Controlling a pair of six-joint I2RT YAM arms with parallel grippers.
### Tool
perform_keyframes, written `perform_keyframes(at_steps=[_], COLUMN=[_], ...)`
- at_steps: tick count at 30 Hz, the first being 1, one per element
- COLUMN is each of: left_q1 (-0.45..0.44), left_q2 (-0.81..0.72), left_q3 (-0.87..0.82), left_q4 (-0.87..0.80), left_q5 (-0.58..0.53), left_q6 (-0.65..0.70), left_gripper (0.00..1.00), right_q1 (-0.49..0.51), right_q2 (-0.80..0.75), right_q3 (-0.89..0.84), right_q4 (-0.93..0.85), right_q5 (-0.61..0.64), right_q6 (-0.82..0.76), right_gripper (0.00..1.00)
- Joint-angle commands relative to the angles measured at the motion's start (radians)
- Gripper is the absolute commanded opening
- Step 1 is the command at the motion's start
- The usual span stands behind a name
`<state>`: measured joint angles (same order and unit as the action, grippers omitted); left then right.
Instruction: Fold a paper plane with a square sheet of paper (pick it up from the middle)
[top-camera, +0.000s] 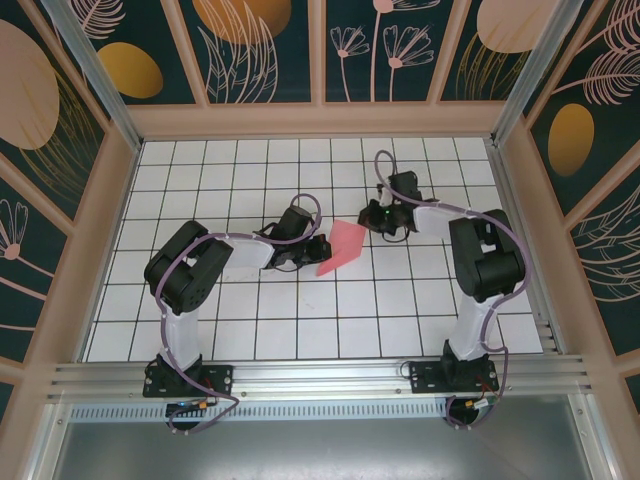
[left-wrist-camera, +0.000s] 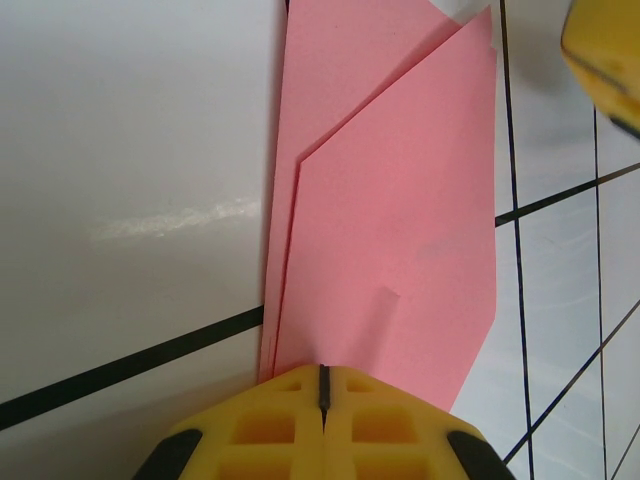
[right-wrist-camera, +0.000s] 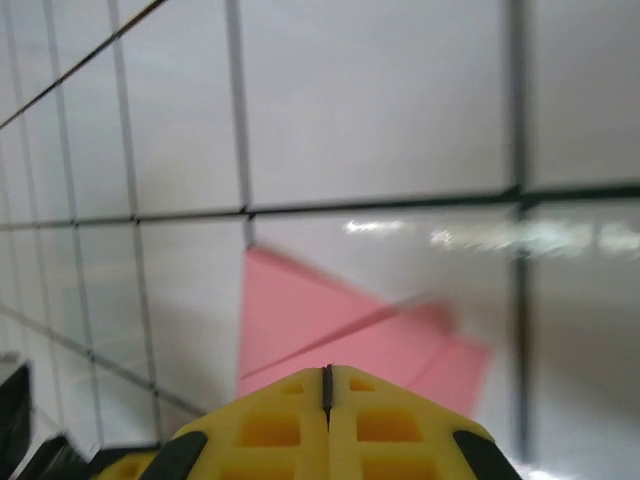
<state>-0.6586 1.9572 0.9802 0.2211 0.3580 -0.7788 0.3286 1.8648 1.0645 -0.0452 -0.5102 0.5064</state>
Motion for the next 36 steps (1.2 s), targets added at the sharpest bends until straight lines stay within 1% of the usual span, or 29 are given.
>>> perform_keyframes(at_steps=[1, 4, 11, 17, 18, 21, 23, 26, 27, 31, 36], left_q1=[0.009, 0.009, 0.009, 0.008, 0.008, 0.008, 0.009, 0.009, 0.008, 0.009, 0.008], left_q2=[0.039, 0.034, 0.018, 0.001, -0.003, -0.03, -0.055, -0.086, -0.094, -0.097, -0.099], left_q3=[-0.048, -0.05, -0.048, -0.013, 0.021, 0.037, 0.045, 0.048, 0.046, 0.019, -0.042], left_q4=[-0.16, -0.155, -0.146, -0.167, -0.169, -0.145, -0.124, -0.09, -0.072, -0.02, 0.005], left_q5=[-0.08, -0.079, -0.068, -0.053, -0.05, -0.017, 0.012, 0.049, 0.064, 0.117, 0.132], left_q6=[0.021, 0.021, 0.025, 0.045, 0.048, 0.041, 0.028, 0.002, -0.01, -0.051, -0.076], left_gripper=[0.0, 0.0, 0.0, 0.0, 0.0, 0.0, 0.05, 0.18, 0.19, 0.22, 0.22], right_q1=[0.059, 0.087, 0.104, 0.103, 0.103, 0.102, 0.103, 0.103, 0.102, 0.102, 0.103], right_q2=[-0.015, 0.011, 0.077, 0.111, 0.116, 0.128, 0.13, 0.135, 0.136, 0.139, 0.144], right_q3=[-0.042, -0.046, -0.041, -0.053, -0.055, -0.058, -0.061, -0.068, -0.069, -0.075, -0.078], right_q4=[0.05, 0.063, 0.046, -0.002, -0.01, -0.033, -0.042, -0.054, -0.055, -0.058, -0.061], right_q5=[-0.068, -0.079, -0.086, -0.028, -0.018, 0.011, 0.026, 0.039, 0.041, 0.044, 0.042], right_q6=[0.046, 0.071, 0.083, 0.085, 0.087, 0.091, 0.09, 0.092, 0.093, 0.096, 0.098], right_gripper=[0.03, 0.03, 0.01, 0.0, 0.0, 0.0, 0.0, 0.0, 0.0, 0.0, 0.0])
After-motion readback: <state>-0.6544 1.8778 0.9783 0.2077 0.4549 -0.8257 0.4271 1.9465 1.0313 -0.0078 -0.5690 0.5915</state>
